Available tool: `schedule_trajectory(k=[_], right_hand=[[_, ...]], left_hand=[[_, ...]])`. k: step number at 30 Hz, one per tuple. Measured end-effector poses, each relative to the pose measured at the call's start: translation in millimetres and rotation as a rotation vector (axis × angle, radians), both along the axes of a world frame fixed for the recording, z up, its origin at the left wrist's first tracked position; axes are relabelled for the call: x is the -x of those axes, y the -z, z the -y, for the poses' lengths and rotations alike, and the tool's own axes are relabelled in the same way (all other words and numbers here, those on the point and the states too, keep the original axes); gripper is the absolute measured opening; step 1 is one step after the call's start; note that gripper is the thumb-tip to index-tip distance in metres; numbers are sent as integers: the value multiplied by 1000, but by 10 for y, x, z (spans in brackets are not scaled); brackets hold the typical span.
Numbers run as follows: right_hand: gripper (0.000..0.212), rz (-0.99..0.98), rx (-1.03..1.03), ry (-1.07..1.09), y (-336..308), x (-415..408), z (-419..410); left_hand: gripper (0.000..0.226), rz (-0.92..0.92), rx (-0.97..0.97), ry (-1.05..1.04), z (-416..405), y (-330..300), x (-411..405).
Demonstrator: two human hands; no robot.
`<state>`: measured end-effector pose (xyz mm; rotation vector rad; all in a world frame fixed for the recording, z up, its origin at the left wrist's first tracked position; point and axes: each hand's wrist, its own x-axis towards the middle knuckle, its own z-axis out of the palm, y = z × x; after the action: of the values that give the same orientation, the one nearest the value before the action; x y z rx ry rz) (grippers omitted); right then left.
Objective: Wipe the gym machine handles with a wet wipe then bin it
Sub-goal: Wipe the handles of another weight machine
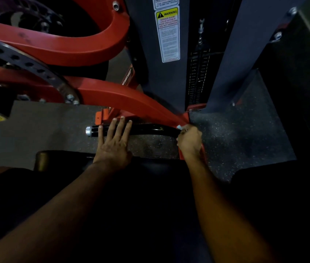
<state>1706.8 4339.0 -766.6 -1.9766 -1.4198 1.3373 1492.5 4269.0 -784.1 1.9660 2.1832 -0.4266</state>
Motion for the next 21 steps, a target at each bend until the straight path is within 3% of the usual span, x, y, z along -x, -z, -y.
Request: schedule_trajectory(k=[8,12,15,18,21], right_hand=[[21,76,-235,27,297,536,31],[23,38,-356,-229,120,894,173],[20,-82,-263,-270,72,1124,181],[14,-420,-92,-193,169,1000,61],[21,-758,45,-162,184,761,-51]], left_hand=[[108,9,15,3,-11,-7,10],[94,3,55,10,-25,-42,20],[94,56,90,9,-39,-120,56],[98,335,-14,-56,-83,-153,162],[85,854,-247,-264,-123,-257,193]])
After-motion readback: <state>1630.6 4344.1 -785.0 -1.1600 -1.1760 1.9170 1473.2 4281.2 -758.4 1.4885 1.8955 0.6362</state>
